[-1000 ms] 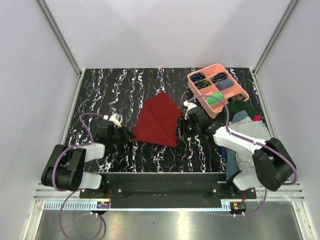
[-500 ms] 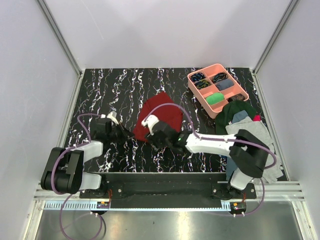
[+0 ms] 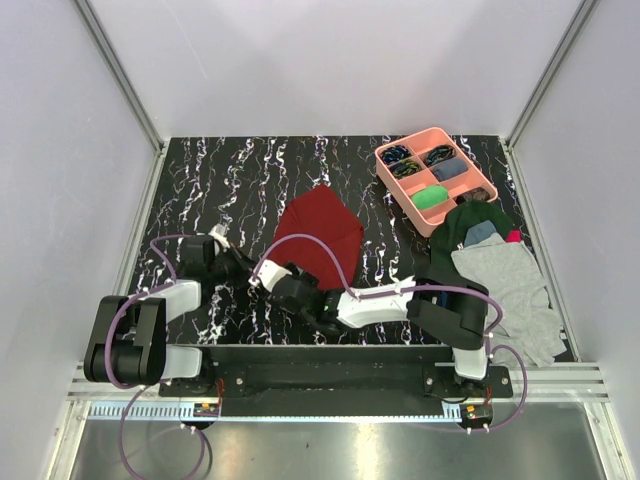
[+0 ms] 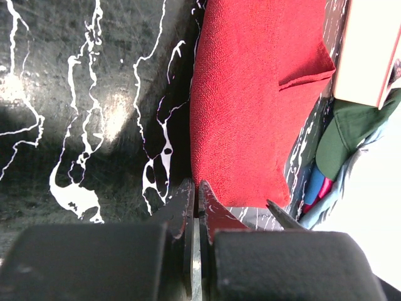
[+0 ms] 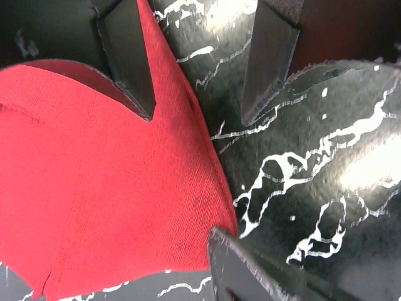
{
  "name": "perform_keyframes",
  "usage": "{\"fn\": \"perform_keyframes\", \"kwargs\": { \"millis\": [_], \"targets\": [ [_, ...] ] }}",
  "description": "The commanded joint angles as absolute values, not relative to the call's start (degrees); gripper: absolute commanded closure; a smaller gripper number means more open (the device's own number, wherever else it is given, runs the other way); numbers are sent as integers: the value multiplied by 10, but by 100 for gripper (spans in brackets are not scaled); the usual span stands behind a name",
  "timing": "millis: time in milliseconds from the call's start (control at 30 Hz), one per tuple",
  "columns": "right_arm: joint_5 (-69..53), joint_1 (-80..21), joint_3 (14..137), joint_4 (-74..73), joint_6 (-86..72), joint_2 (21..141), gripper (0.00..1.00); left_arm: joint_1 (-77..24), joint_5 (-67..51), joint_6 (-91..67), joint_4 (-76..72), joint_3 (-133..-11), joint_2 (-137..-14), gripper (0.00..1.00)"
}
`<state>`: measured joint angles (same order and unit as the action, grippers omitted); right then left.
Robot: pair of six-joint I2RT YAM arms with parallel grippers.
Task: Fold the napkin, place the utensils inside, and roll it up
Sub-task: Roll the napkin with the utensil
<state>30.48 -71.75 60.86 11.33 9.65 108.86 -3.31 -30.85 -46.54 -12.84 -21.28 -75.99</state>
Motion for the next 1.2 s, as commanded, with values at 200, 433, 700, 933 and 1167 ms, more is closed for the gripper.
{"fn": "perform_keyframes", "kwargs": {
  "millis": [200, 433, 700, 933, 1167],
  "targets": [
    [346, -724, 664, 181, 134, 1160, 38, -11, -345, -470, -119, -229, -745, 100],
    [415, -724, 646, 199, 158, 1187, 44, -4, -349, -467, -108, -234, -745, 100],
    [452, -724, 582, 265, 185, 1171, 56, -1, -349, -459, -100, -239, -748, 100],
    [392, -724, 569, 294, 230, 1172, 78, -1, -347, -445, -84, -244, -759, 100],
    [318, -715, 564, 290, 252, 1169, 100, 0, -352, -433, -76, -255, -768, 100]
  ]
}}
